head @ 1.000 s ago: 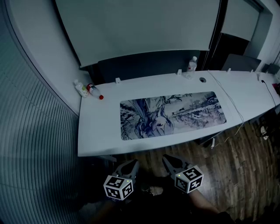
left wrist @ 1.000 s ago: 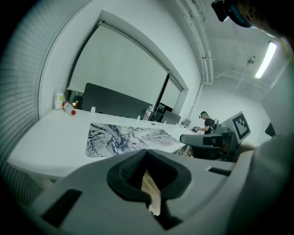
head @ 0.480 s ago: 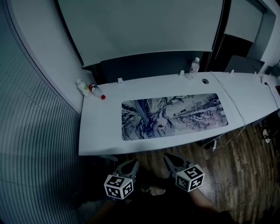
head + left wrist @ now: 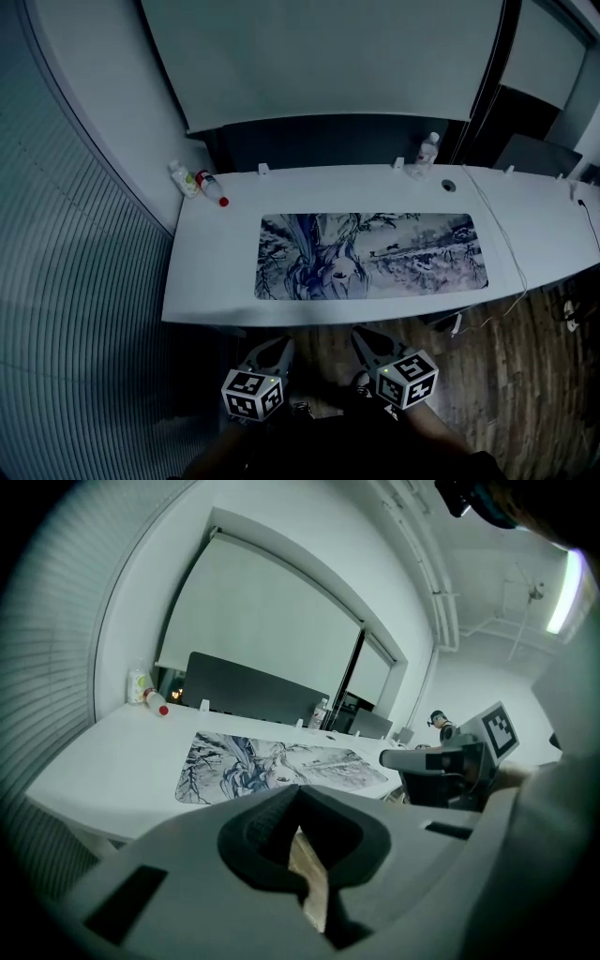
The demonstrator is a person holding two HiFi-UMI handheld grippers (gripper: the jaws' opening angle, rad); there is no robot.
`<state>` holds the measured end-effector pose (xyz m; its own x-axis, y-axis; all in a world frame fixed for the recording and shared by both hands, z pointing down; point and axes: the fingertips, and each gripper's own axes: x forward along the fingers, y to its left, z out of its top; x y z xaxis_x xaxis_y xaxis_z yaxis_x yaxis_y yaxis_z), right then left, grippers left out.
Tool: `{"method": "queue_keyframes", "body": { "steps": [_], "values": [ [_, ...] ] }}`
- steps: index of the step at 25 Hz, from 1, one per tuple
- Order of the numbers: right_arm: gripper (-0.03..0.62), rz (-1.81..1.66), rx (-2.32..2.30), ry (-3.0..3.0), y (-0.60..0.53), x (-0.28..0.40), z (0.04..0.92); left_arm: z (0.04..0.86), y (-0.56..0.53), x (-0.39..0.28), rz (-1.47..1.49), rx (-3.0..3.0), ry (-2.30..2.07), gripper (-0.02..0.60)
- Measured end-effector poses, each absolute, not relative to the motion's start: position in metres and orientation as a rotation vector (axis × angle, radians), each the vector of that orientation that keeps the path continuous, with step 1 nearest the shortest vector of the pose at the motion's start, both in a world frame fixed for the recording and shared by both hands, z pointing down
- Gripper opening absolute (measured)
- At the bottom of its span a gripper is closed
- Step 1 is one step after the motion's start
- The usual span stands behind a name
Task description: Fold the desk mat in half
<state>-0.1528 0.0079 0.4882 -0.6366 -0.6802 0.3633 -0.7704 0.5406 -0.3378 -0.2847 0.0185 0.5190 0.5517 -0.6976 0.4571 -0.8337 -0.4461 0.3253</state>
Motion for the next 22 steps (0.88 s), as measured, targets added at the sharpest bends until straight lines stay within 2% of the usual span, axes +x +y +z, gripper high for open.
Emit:
{"method": "queue_keyframes", "body": {
  "steps": [22],
  "values": [
    [0.023, 0.759, 1.028, -2.651, -0.036, -0.08, 0.516, 0.552, -0.008, -0.244, 0.357, 2.056, -1.482, 0.005]
  ]
}}
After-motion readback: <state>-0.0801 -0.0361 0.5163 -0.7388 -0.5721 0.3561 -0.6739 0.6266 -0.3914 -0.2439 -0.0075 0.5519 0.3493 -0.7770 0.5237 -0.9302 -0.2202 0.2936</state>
